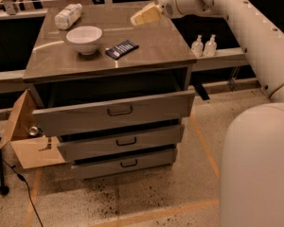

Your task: Pick rxbar blueberry from white bowl and place on counter

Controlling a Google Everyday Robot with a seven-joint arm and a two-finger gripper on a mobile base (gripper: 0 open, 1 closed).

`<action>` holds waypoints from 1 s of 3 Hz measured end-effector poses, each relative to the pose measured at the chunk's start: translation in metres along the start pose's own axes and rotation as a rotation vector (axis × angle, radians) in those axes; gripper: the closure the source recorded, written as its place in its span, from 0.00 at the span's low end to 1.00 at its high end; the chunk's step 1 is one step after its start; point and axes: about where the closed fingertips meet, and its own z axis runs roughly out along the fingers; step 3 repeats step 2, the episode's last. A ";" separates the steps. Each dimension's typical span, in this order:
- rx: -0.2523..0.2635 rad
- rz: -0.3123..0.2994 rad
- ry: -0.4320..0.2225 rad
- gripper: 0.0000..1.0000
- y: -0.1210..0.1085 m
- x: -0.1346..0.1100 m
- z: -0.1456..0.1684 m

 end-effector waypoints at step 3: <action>0.037 0.021 0.053 0.00 0.006 -0.004 -0.028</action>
Offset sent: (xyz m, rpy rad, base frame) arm -0.0180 -0.0173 0.0116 -0.0203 0.0192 -0.0571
